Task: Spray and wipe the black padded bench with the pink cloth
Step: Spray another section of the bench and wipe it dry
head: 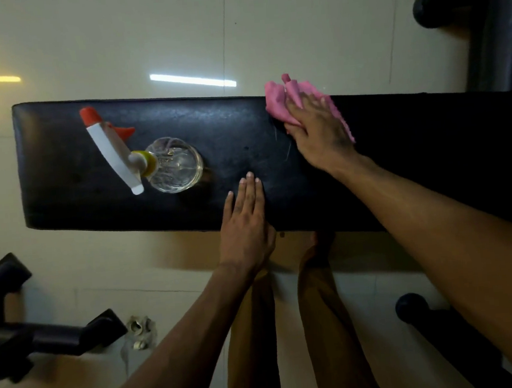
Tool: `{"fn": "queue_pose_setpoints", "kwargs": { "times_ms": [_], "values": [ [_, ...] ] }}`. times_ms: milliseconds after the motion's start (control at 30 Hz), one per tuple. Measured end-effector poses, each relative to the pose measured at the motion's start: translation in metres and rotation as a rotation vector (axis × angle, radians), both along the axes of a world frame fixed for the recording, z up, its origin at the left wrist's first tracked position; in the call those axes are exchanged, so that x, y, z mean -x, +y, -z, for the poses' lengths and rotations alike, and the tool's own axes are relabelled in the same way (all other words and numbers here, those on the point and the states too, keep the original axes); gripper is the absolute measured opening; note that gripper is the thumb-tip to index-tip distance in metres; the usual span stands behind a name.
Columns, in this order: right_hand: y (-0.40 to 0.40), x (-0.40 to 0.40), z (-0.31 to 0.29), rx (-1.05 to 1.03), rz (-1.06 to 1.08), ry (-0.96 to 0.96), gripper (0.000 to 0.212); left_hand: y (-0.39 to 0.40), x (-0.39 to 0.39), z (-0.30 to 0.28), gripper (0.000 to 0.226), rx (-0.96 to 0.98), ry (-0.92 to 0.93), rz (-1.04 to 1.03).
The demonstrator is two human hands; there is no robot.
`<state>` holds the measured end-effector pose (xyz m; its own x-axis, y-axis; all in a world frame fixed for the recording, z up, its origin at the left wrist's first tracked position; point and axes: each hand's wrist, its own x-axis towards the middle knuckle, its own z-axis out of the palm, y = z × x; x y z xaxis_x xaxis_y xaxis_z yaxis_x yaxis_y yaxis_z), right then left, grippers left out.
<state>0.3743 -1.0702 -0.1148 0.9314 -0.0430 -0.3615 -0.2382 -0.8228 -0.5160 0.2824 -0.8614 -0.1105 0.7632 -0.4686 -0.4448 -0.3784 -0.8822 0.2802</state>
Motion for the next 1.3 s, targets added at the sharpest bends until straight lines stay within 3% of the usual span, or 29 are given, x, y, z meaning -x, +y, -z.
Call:
{"fn": "queue_pose_setpoints", "kwargs": {
  "times_ms": [133, 333, 500, 600, 667, 833, 933, 1000, 1133, 1300],
  "values": [
    [-0.009, 0.023, 0.004, -0.100, -0.111, -0.006, 0.060, 0.006, -0.003, 0.001, 0.080, -0.008, -0.009, 0.053],
    [0.006, 0.107, 0.001, -0.046, 0.145, -0.008, 0.058, 0.008, -0.001, 0.006, 0.076, 0.020, -0.011, 0.038],
    [0.023, 0.141, -0.004, -0.062, 0.051, 0.042, 0.058, 0.010, -0.001, 0.006, 0.077, 0.080, 0.001, 0.006],
    [0.017, 0.127, -0.023, -0.170, 0.160, 0.087, 0.056, 0.009, -0.003, -0.003, 0.076, 0.171, -0.023, -0.057],
    [0.013, 0.119, -0.037, -0.300, 0.280, 0.060, 0.057, 0.007, -0.005, -0.014, 0.067, 0.261, -0.022, -0.228],
    [0.008, 0.122, -0.054, -0.377, 0.376, 0.002, 0.062, -0.017, 0.002, -0.035, 0.049, 0.603, 0.280, -0.719],
    [0.007, 0.129, -0.049, -0.340, 0.589, -0.047, 0.044, -0.034, 0.001, -0.038, 0.046, 0.795, 0.554, -0.785],
    [0.001, 0.133, -0.041, -0.268, 0.724, -0.063, 0.034, -0.043, -0.004, -0.034, 0.050, 0.826, 0.602, -0.825],
    [-0.009, 0.142, -0.026, -0.169, 0.723, 0.060, 0.036, -0.052, -0.013, -0.023, 0.050, 0.766, 0.518, -0.820],
    [-0.007, 0.130, -0.024, -0.223, 0.730, 0.129, 0.044, -0.059, -0.028, -0.023, 0.030, 0.627, 0.292, -0.574]
  ]
}}
